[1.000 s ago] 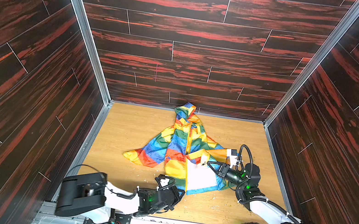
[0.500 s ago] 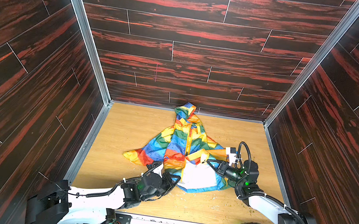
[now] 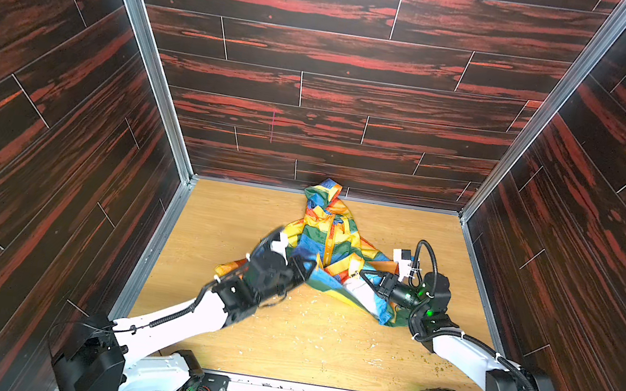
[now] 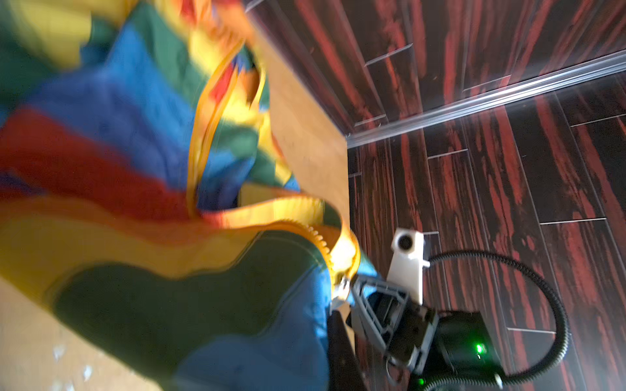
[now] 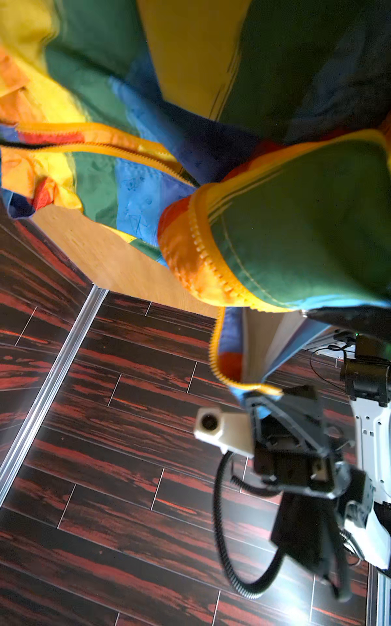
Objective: Zip up the jacket
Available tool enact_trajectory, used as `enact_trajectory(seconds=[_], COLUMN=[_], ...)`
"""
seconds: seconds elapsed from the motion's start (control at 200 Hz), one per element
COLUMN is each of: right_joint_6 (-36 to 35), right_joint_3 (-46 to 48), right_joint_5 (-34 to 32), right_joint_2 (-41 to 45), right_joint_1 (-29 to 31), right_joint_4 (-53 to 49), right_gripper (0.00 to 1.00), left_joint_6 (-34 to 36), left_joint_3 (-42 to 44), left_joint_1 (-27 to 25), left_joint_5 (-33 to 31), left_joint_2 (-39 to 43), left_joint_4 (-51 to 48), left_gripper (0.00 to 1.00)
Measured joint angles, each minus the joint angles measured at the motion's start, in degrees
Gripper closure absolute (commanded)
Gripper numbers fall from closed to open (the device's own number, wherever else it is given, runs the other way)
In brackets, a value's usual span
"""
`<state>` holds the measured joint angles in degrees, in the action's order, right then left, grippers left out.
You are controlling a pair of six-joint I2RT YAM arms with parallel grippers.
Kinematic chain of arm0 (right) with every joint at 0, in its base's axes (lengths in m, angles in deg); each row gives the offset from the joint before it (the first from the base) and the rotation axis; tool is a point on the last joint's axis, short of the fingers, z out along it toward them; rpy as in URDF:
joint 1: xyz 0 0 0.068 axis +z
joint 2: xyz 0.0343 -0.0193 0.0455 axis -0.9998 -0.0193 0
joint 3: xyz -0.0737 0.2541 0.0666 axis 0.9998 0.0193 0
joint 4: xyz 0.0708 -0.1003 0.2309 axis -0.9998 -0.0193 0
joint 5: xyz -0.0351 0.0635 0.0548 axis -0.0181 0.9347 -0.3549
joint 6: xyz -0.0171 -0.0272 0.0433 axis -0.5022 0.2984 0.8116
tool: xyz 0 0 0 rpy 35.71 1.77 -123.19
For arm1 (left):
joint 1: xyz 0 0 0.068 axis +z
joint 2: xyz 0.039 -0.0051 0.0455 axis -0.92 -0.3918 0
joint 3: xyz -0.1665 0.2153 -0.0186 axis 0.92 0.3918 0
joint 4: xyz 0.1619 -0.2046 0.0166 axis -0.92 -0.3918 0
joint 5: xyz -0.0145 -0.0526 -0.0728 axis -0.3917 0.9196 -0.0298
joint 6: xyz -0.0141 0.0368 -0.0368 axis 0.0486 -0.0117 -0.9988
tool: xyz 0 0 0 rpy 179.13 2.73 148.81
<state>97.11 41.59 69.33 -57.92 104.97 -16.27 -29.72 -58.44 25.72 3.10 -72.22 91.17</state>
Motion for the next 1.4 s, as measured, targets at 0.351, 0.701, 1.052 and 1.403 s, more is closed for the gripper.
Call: enact_trajectory(seconds=[0.351, 0.701, 1.052, 1.403], right_joint_6=[-0.3, -8.7, -13.2, 8.2], right_joint_3=[-6.2, -8.7, -9.6, -9.9], right_joint_5=[-0.5, -3.3, -1.6, 6.0], right_joint_2=[4.1, 3.1, 4.1, -9.9], right_joint_1=[1.1, 1.1, 0.7, 0.5], right_joint_4=[3.9, 1.6, 4.4, 36.5], right_gripper=[1.00, 1.00, 1.00, 1.00], left_joint_6=[17.9, 24.2, 29.3, 28.1], left_joint_3=[-18.8, -13.9, -2.5, -1.2], left_joint_1=[3.2, 3.2, 3.2, 3.2], left_joint_5=[6.2, 2.0, -1.4, 3.0], left_joint_2=[-6.4, -6.3, -2.6, -3.8], left_joint_4=[-4.4, -2.8, 8.1, 29.3], left_gripper=[1.00, 1.00, 1.00, 1.00])
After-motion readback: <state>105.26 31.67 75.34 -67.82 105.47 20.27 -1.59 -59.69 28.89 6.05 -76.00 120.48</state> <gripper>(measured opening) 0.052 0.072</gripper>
